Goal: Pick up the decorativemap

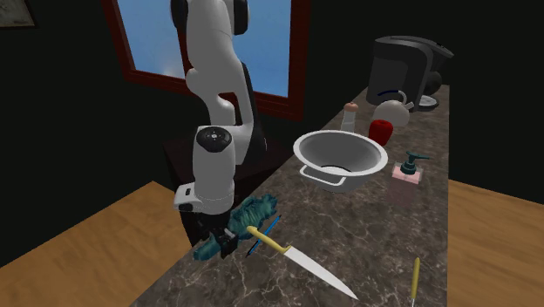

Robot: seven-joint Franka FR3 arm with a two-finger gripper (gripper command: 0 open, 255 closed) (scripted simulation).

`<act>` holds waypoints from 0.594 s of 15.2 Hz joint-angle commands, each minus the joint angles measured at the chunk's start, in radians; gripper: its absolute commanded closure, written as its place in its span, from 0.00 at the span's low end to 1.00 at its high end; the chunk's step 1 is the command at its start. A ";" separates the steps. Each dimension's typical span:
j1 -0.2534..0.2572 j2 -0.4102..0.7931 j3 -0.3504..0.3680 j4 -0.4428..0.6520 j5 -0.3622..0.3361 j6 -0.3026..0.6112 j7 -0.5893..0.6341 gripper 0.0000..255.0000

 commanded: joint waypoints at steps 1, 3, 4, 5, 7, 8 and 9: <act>0.000 -0.019 0.000 -0.001 0.000 -0.018 -0.002 1.00; 0.001 -0.040 -0.001 -0.002 -0.001 -0.038 -0.004 1.00; 0.001 -0.051 -0.001 -0.003 -0.001 -0.048 -0.005 1.00; 0.002 -0.061 -0.002 -0.003 -0.001 -0.058 -0.006 1.00; 0.002 -0.082 -0.002 -0.003 -0.001 -0.079 -0.007 1.00; 0.003 -0.092 -0.002 -0.002 -0.001 -0.089 -0.008 1.00; 0.003 -0.102 -0.003 -0.002 -0.002 -0.100 -0.009 1.00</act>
